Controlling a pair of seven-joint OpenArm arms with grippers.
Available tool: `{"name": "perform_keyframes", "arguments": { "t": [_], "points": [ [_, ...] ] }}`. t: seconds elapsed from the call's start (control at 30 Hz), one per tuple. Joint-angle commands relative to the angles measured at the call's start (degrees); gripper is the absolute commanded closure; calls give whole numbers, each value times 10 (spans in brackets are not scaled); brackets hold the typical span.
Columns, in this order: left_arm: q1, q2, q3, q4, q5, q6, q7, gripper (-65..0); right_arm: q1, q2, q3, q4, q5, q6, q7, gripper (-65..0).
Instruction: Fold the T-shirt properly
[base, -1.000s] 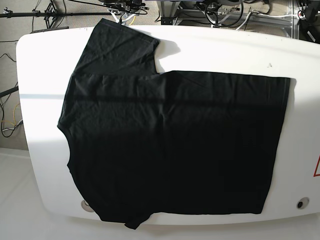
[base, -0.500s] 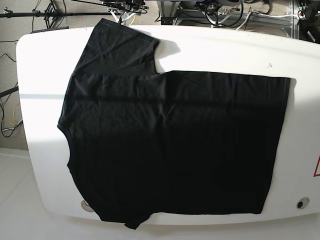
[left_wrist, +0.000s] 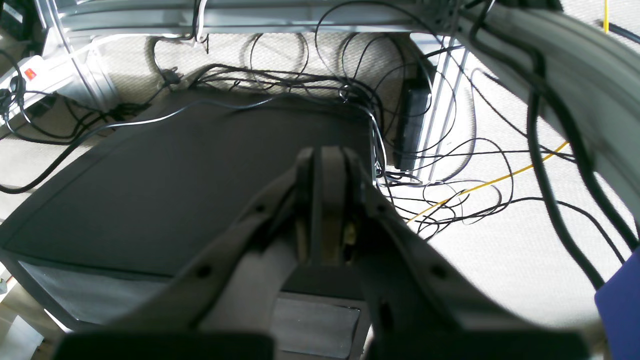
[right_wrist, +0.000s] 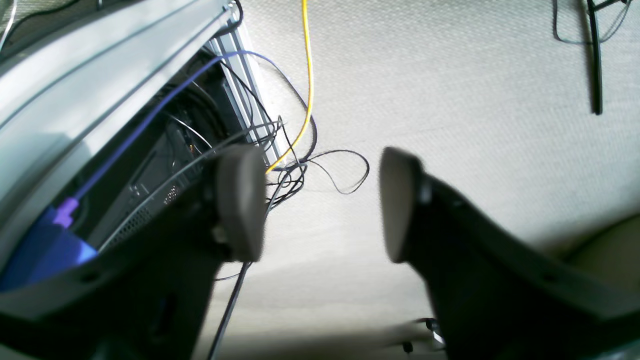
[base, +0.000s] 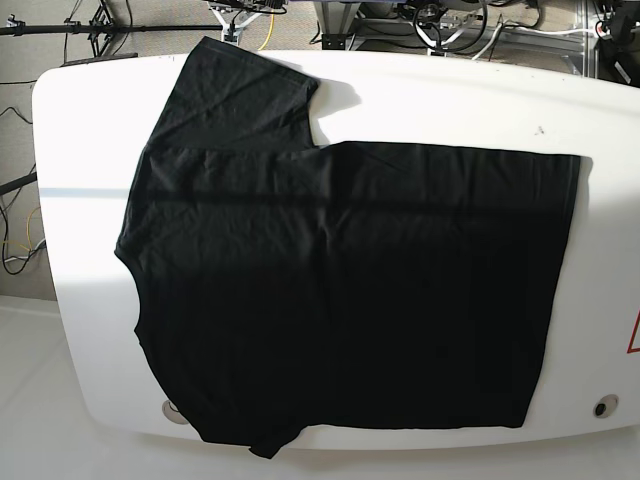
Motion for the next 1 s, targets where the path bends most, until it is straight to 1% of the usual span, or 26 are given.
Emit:
{"name": "perform_keyframes", "arguments": {
  "t": [0.0, 0.2, 0.47, 0.53, 0.8, 0.87, 0.97],
  "points": [
    [1, -1, 0, 1, -3, 0, 1, -2, 4, -2, 0, 1, -4, 5, 2, -257],
    [7, 0, 0, 6, -5, 0, 0, 0, 2, -1, 0, 2, -6, 4, 2, -167],
    [1, 3, 1, -2, -3, -1, 0, 0, 7, -1, 0, 4, -5, 5, 4, -140],
    [2, 2, 1, -3, -3, 0, 0, 0, 8, -3, 0, 6, -4, 2, 5, -105],
    [2, 2, 1, -2, -6, -2, 1, 0, 6, -3, -1, 12, -5, 0, 5, -57],
    [2, 1, 0, 2, -10, -8, 5, 0, 2, -4, -1, 27, -4, 3, -11, -17],
    [3, 0, 0, 4, -13, -16, 8, 0, -2, -4, -1, 49, -2, 4, -39, 0]
  ]
}}
